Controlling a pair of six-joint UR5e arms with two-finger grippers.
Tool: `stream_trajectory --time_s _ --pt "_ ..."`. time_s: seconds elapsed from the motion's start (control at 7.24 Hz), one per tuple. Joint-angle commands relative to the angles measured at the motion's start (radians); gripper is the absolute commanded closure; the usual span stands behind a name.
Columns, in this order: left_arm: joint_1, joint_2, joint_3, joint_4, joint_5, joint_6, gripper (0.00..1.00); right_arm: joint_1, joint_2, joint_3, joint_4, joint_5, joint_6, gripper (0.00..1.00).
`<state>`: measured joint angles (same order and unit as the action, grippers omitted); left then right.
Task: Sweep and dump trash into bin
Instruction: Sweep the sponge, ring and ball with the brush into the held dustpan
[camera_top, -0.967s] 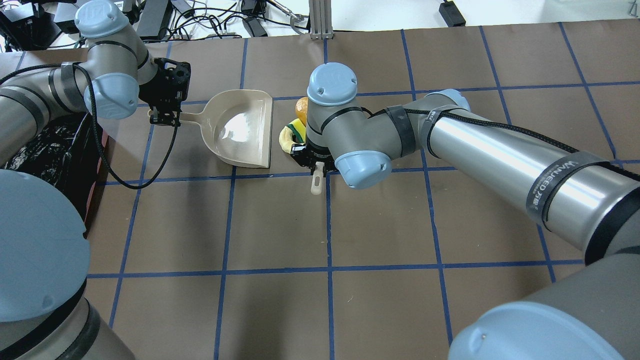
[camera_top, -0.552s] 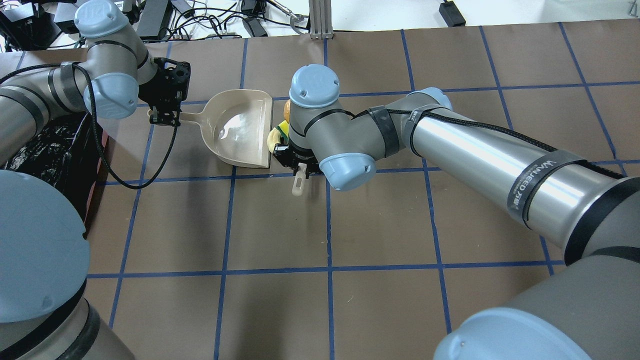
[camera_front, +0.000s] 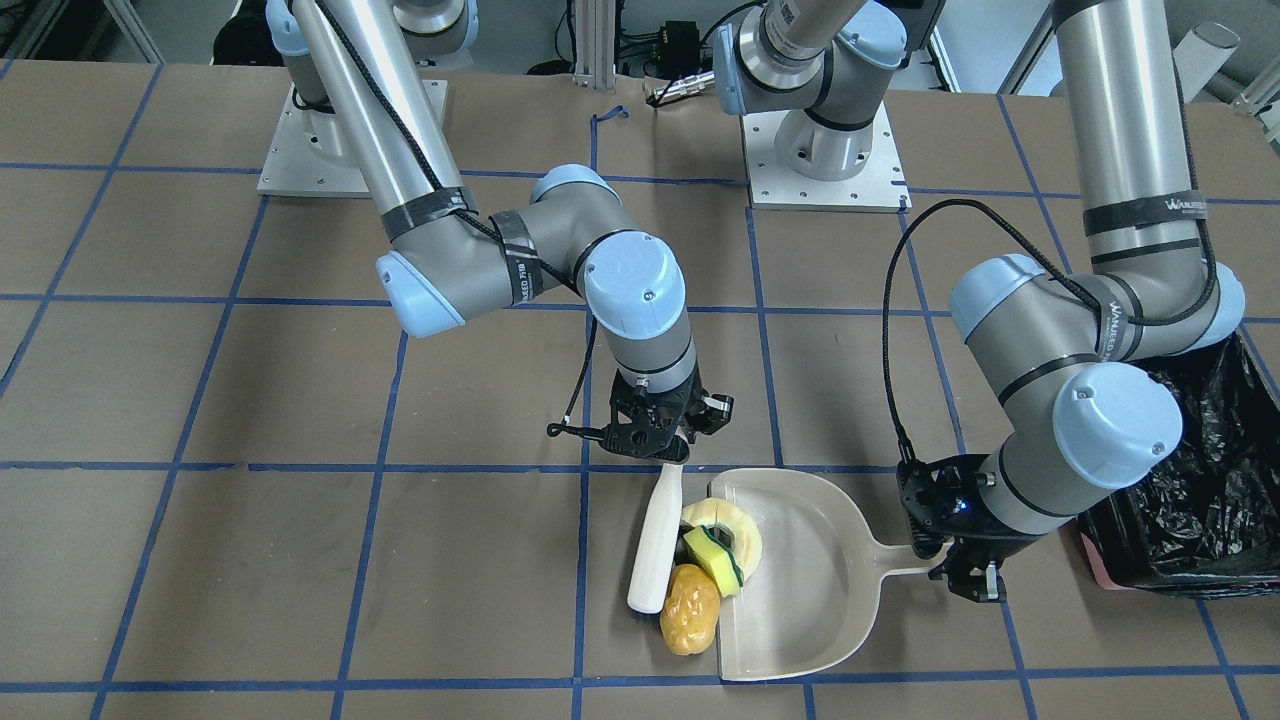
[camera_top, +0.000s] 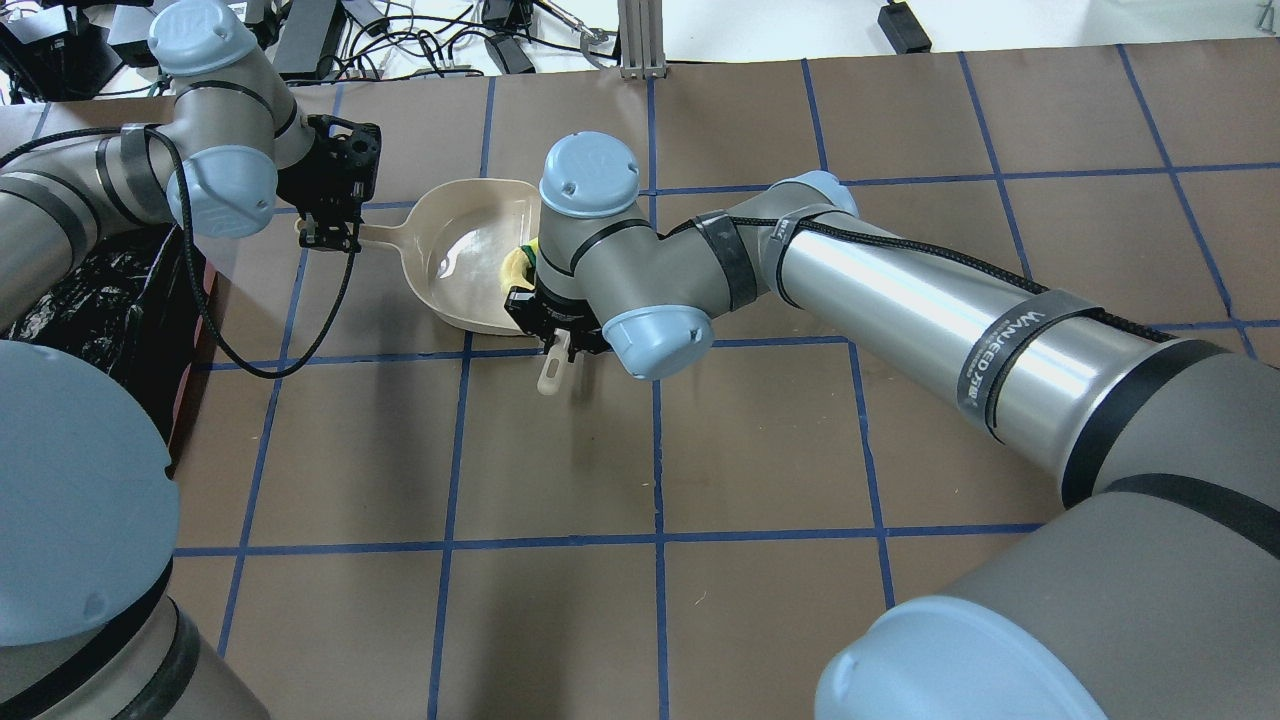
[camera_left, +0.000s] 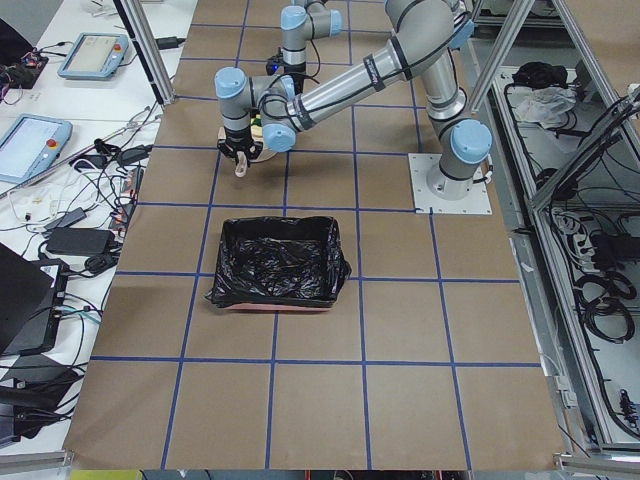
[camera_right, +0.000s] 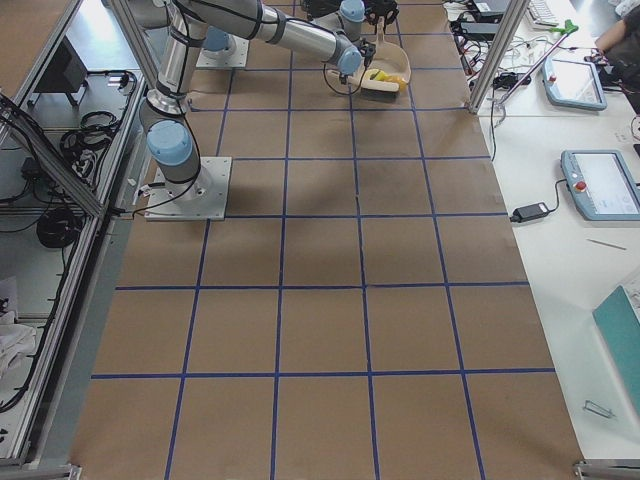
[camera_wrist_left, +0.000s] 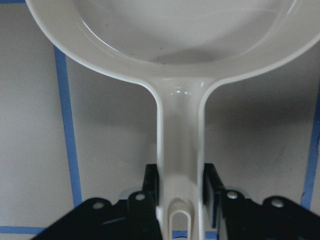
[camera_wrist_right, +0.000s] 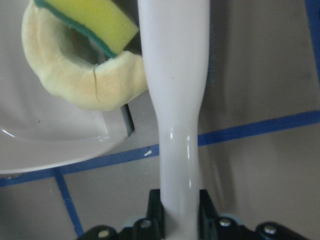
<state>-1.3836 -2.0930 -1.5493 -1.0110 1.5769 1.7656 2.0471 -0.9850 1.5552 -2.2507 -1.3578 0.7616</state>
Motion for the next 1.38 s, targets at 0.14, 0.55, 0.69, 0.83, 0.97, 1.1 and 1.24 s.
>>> stream_trajectory --time_s 0.14,0.55,0.69,0.83,0.97,1.1,1.24 --pt "0.0 -0.001 0.009 0.0 0.0 0.0 0.92 0.025 0.041 -0.069 -0.003 0.058 0.094 1.0" --pt "0.0 -0.001 0.008 0.0 0.0 0.0 0.92 0.053 0.062 -0.125 -0.003 0.121 0.177 0.99" --pt "0.0 -0.004 0.011 0.0 0.0 0.0 0.92 0.067 0.062 -0.13 -0.003 0.121 0.189 0.99" --pt "0.0 0.001 0.011 -0.001 0.0 0.0 0.92 0.086 0.06 -0.132 -0.003 0.12 0.215 0.99" --pt "0.0 0.002 0.009 -0.001 0.0 0.0 0.92 0.097 0.057 -0.135 0.003 0.105 0.216 0.99" --pt "0.0 0.001 0.011 0.0 0.0 0.0 0.92 0.103 0.058 -0.135 0.011 0.103 0.225 0.99" --pt "0.0 -0.002 0.009 -0.001 0.0 0.003 0.92 0.107 0.049 -0.138 0.016 0.1 0.232 0.99"
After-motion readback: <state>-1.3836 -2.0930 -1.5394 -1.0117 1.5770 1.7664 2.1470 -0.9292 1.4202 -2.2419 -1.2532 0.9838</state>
